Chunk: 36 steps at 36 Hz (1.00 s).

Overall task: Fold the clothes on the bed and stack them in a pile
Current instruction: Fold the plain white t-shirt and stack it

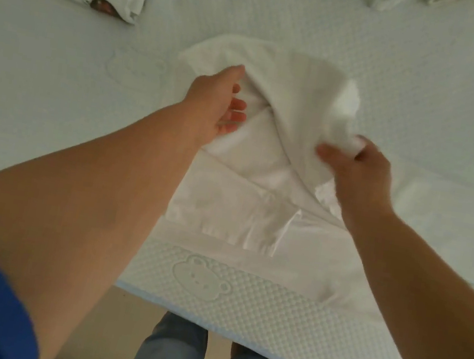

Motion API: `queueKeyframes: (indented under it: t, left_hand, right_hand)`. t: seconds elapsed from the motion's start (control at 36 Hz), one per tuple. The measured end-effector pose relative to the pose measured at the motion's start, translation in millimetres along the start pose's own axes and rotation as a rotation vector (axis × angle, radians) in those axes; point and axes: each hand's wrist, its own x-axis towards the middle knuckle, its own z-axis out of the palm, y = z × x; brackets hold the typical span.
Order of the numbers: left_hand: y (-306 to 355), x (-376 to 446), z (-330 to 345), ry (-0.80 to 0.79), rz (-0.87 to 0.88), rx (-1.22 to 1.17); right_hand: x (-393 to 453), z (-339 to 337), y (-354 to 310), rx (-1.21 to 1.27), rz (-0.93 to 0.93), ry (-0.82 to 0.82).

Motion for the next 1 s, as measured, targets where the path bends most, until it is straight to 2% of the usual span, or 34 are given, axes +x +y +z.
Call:
queueKeyframes:
  t: [0.08, 0.14, 0.19, 0.25, 0.31, 0.39, 0.53, 0.64, 0.69, 0.78, 0.83, 0.92, 0.94, 1.0]
  left_hand:
    - [-3.4, -3.8, -12.0, -0.023, -0.083, -0.076]
    - [-10.0, -9.2, -20.3, -0.072, -0.105, -0.183]
    - [-20.1, -13.0, -29.6, -0.191, -0.116, -0.293]
    - [-32.3, -15.3, -39.3, -0.263, -0.148, -0.292]
    - [-44.8, -18.2, -46.7, -0.178, -0.186, -0.177]
    - [-62.3, -23.6, -47.8, -0.042, -0.122, -0.019]
    - [-65.6, -30.8, -48.8, 0.179, 0.151, 0.138]
    - [-82.2, -47.6, -55.6, 0.236, 0.335, 0.163]
    - [-100.7, -51.2, -58.7, 0.249, 0.272, 0.201]
    - [-120.0, -46.0, -62.0, 0.222, 0.000, 0.196]
    - [-121.5, -40.4, -63.7, 0.174, -0.078, 0.193]
    - [-113.4, -34.3, -67.9, 0.129, -0.017, 0.299]
    - [-109.7, -33.6, -71.3, 0.153, 0.049, 0.427]
    - [-101.7, -33.5, -78.5, 0.303, 0.204, 0.697]
  right_hand:
    - [-38.4, -1.4, 17.2, -0.347, -0.578, -0.190]
    - [-56.0, -2.7, 30.7, -0.550, -0.772, -0.340]
    - [-62.5, -4.6, 40.6, -0.675, -0.780, -0.474]
    - [-65.2, -4.8, 48.0, -0.736, -0.779, -0.556]
    - [-65.8, -3.2, 51.5, -0.741, -0.770, -0.600]
    - [-63.8, -0.3, 50.6, -0.705, -0.698, -0.589]
    - [-64.7, -0.2, 43.4, -0.590, -0.662, -0.510]
    - [-71.5, -4.6, 42.5, -0.481, -0.620, -0.437]
    - [-71.1, -5.6, 48.5, -0.537, -0.628, -0.454]
    - [-66.5, -3.8, 58.3, -0.676, -0.649, -0.483]
    - [-61.6, -2.3, 61.1, -0.740, -0.664, -0.489]
    - [-55.5, -0.1, 60.8, -0.806, -0.675, -0.520]
    - [-54.9, 0.9, 60.2, -0.831, -0.694, -0.530]
    - [-54.5, 3.1, 58.6, -0.841, -0.753, -0.522]
